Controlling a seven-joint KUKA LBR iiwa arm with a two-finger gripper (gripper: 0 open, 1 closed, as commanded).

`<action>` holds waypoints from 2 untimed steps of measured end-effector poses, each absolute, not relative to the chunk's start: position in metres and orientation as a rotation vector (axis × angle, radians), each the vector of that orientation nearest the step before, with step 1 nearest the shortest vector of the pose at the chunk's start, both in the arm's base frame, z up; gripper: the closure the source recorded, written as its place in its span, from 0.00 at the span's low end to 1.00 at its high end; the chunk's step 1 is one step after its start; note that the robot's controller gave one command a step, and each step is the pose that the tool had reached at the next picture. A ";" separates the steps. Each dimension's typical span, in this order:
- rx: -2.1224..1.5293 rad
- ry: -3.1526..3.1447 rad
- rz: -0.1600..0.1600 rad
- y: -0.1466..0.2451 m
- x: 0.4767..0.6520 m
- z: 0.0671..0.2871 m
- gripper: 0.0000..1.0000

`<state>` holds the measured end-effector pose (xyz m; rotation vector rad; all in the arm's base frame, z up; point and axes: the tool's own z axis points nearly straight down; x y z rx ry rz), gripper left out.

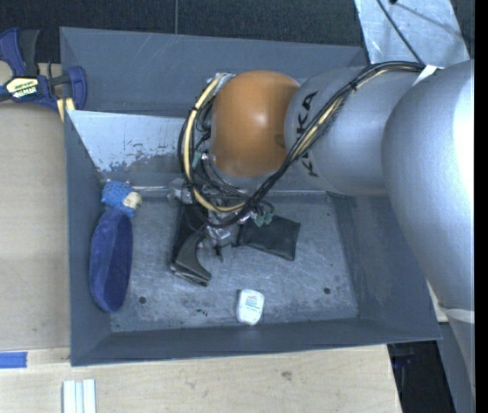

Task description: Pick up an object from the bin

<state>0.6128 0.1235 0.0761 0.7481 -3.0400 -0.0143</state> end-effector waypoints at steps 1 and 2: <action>0.747 -3.038 -0.016 0.124 0.613 0.078 1.00; 0.751 -3.056 0.000 0.124 0.614 0.150 1.00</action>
Offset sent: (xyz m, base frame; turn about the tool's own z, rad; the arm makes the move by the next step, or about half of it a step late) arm 0.0000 0.0000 0.0000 0.0000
